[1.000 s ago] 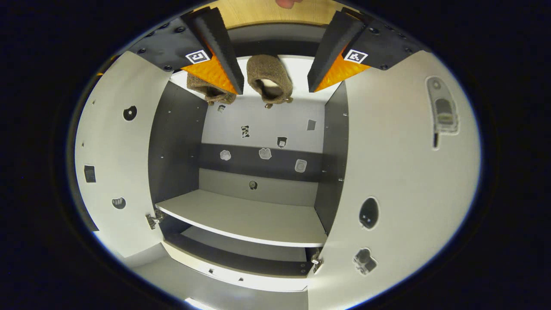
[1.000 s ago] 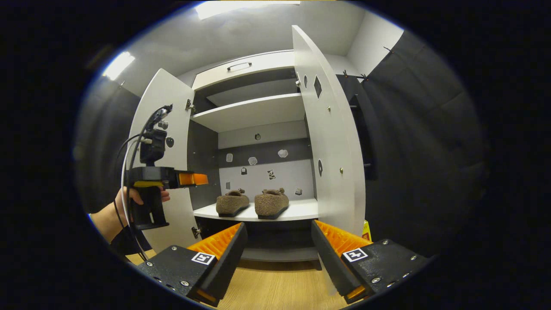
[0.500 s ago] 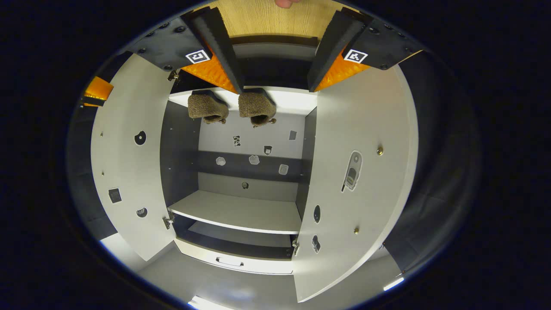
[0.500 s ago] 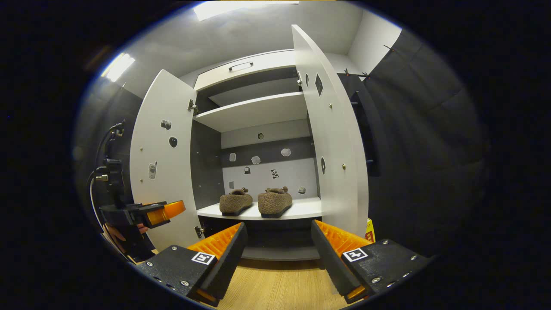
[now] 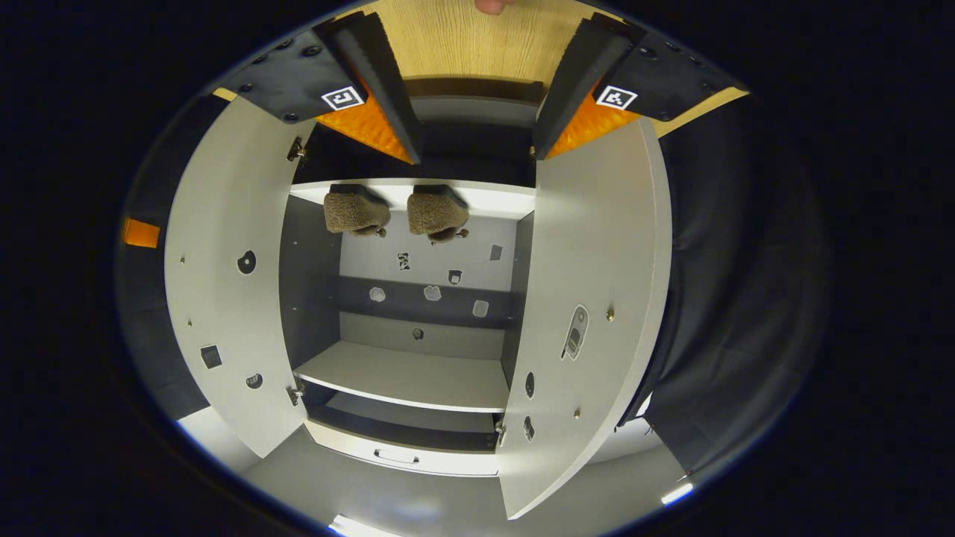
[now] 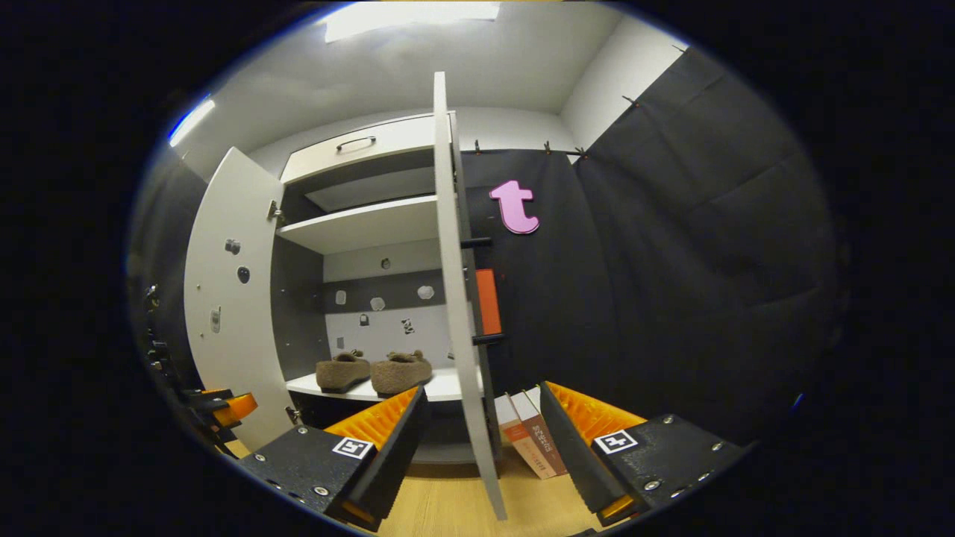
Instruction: Grab one shoe with the right hand and put it into the shoe cabinet, grab the other shoe with the left hand and put it into the shoe cabinet; then close the right door with the right hand and the left door with the left hand.
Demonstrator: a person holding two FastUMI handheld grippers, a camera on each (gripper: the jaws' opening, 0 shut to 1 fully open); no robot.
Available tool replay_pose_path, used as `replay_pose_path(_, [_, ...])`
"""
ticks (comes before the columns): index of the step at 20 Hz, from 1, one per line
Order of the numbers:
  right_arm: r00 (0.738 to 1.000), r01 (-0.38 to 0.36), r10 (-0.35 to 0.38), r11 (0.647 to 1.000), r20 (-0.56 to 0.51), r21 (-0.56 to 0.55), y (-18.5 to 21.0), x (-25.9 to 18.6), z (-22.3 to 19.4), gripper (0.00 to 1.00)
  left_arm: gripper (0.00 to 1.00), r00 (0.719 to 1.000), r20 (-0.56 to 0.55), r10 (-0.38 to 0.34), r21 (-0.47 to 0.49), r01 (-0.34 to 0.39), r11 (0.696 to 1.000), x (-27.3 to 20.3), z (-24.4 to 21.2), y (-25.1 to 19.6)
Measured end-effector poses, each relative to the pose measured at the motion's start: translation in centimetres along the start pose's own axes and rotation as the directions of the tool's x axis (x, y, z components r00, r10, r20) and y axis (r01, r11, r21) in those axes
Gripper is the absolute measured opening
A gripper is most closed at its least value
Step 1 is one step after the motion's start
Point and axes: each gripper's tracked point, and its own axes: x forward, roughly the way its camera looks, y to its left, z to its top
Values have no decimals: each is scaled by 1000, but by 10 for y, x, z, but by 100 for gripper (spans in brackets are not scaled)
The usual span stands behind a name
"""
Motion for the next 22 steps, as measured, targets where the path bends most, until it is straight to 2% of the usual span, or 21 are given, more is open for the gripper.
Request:
replay_pose_path(3, [999, 51, -51, 998, -3, -31, -33, 17, 0, 92, 95, 1000, -9, -1, 7, 2, 1000, -6, -3, -1])
replay_pose_path(7, [999, 52, -52, 998, -12, -46, -44, 44, -9, 92, 100, 1000, -15, 4, 14, -4, 1000, -14, -7, -2])
replay_pose_path(11, [1000, 13, -15, 998, -25, -65, -28, 50, -15, 92, 97, 1000, -26, 11, 3, -11, 1000, -19, -11, 2])
replay_pose_path(13, [1000, 17, -18, 996, -9, -91, -27, 51, -13, 91, 94, 1000, -19, 24, 3, -24, 1000, -20, -9, 8])
replay_pose_path(17, [1000, -8, 8, 992, -4, -128, -8, 45, -11, 90, 94, 999, -5, 44, 4, -44, 999, -22, -3, 17])
replay_pose_path(18, [1000, -19, 19, 992, -3, -124, -1, 43, -11, 90, 97, 999, 0, 48, 5, -48, 999, -23, -1, 19])
replay_pose_path(22, [995, -102, 100, 992, -21, -78, 42, 44, -18, 91, 97, 1000, 9, 24, -3, -24, 1000, -24, 3, 12])
